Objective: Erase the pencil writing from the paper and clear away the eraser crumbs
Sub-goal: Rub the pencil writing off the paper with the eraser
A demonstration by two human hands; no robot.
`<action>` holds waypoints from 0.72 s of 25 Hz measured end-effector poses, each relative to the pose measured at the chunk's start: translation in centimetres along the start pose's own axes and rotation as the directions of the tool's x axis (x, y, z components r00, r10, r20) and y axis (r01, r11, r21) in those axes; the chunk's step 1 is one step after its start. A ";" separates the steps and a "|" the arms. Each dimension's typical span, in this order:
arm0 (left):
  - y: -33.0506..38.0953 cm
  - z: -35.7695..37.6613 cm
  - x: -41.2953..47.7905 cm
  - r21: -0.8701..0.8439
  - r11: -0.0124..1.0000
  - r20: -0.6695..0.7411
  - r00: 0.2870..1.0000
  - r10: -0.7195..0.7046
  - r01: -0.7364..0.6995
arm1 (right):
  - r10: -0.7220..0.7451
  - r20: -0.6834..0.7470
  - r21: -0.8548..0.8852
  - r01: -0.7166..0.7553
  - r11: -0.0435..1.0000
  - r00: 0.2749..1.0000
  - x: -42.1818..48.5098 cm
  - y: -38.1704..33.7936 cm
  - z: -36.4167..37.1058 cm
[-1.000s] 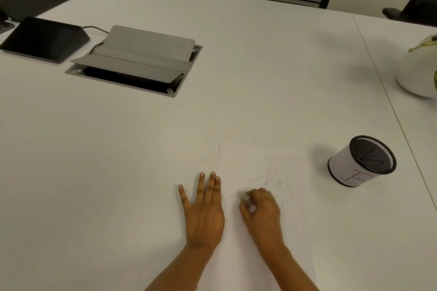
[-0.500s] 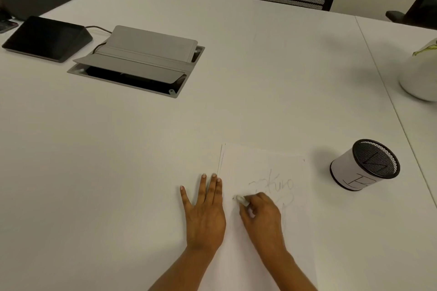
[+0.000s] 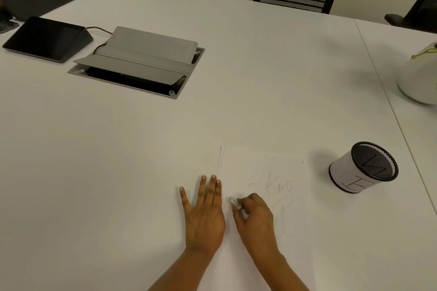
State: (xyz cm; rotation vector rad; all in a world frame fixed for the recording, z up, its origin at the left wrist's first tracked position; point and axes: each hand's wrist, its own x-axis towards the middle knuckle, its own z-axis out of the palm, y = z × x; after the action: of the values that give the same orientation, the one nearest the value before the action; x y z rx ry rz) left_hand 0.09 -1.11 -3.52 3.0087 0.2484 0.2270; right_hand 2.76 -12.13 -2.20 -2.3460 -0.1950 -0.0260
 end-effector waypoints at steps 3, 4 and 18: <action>-0.1 0.0 -0.2 0.006 1.000 -0.033 0.999 0.005 -0.005 | 0.004 -0.009 -0.026 -0.004 1.000 1.000 1.8 0.6 -0.7; -0.1 0.1 -0.1 0.020 1.000 -0.038 0.999 0.005 -0.005 | 0.041 -0.028 -0.034 -0.042 0.999 0.999 2.8 0.9 -1.2; -0.1 -0.1 -0.1 0.029 1.000 -0.006 1.000 0.001 -0.001 | 0.033 0.026 -0.074 -0.031 0.997 0.999 4.4 0.8 -1.0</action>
State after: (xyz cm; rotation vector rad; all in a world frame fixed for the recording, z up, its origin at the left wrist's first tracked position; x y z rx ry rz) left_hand -0.01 -1.06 -3.46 3.0373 0.2534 0.2351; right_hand 7.22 -12.76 -1.73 -2.4238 -0.1727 0.0143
